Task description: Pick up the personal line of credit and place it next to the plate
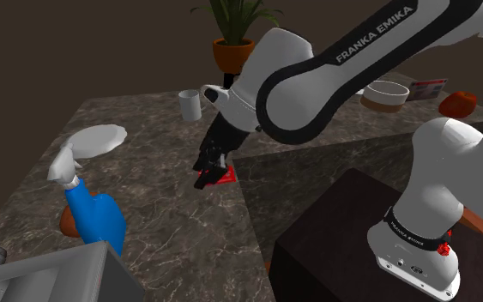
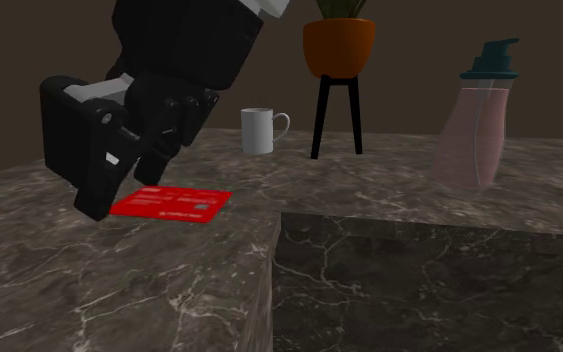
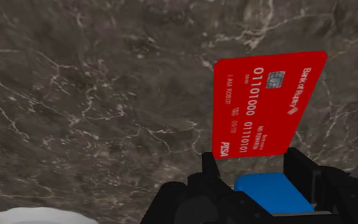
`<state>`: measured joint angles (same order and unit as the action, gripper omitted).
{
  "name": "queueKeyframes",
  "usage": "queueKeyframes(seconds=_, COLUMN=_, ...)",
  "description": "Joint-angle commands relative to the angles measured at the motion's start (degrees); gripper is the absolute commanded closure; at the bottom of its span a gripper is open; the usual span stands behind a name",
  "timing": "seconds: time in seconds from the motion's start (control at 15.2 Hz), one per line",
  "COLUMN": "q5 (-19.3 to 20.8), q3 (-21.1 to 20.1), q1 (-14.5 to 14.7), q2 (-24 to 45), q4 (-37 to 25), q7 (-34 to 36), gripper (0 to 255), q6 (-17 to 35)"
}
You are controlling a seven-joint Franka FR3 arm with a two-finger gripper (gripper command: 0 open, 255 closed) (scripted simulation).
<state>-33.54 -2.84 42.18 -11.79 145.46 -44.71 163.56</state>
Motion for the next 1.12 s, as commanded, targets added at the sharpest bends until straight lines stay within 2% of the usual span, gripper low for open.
queueKeyframes(seconds=0.0, q5=0.7, q3=0.4, q1=-0.5, q2=1.7, q4=-2.4, q7=0.0, gripper=255, q6=-0.9)
queueKeyframes(seconds=0.59, q5=1.4, q3=3.8, q1=-2.8, q2=19.2, q4=-24.2, q7=-3.5, gripper=255, q6=-6.7)
queueKeyframes(seconds=1.06, q5=3.5, q3=5.4, q1=-5.0, q2=33.3, q4=-44.6, q7=-2.8, gripper=255, q6=-13.8)
